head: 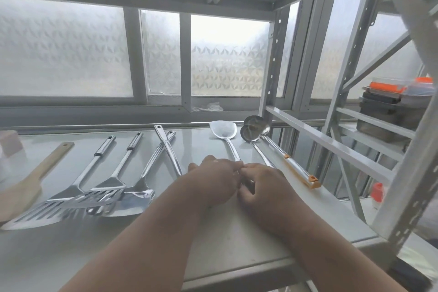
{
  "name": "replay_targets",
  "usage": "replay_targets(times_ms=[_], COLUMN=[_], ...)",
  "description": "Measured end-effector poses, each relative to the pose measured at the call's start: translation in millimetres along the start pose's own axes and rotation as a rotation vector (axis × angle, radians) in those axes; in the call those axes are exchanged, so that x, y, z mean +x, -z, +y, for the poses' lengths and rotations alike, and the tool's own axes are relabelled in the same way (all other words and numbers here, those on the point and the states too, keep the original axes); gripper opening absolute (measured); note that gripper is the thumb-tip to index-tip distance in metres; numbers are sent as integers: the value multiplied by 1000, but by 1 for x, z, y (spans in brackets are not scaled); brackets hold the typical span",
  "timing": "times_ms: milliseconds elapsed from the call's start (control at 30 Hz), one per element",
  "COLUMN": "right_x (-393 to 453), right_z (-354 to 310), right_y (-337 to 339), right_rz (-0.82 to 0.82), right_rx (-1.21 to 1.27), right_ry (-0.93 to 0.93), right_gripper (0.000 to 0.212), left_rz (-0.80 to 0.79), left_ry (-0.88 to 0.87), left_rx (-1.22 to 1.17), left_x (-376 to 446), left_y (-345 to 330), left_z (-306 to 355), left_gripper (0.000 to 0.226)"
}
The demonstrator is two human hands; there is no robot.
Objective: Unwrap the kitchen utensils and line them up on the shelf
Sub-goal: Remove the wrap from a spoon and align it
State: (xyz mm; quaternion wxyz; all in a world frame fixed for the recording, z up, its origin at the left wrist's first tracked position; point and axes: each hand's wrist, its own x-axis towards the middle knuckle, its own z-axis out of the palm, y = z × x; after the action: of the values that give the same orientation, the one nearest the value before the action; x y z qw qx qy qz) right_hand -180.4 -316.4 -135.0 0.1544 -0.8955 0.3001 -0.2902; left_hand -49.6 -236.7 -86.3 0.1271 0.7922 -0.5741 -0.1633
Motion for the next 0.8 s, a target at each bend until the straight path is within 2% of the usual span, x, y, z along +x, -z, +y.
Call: replay_targets(times_ms=[433,600,800], right_x=[0,0,-1], right_z=[0,-1,-2], right_y=[-1,0,1], right_rz=[15,33,28], right_rx=[-25,-68,-107], right_ry=[-10,-11,-14], right_gripper=[19,9,17], left_rz=[7,-5,-36], left_ry=[-10,18,27], left_rx=[23,-5,32], left_x=[9,6,-6], left_y=[-5,-6,0], left_z=[-6,-5,6], left_gripper=[50,50,53])
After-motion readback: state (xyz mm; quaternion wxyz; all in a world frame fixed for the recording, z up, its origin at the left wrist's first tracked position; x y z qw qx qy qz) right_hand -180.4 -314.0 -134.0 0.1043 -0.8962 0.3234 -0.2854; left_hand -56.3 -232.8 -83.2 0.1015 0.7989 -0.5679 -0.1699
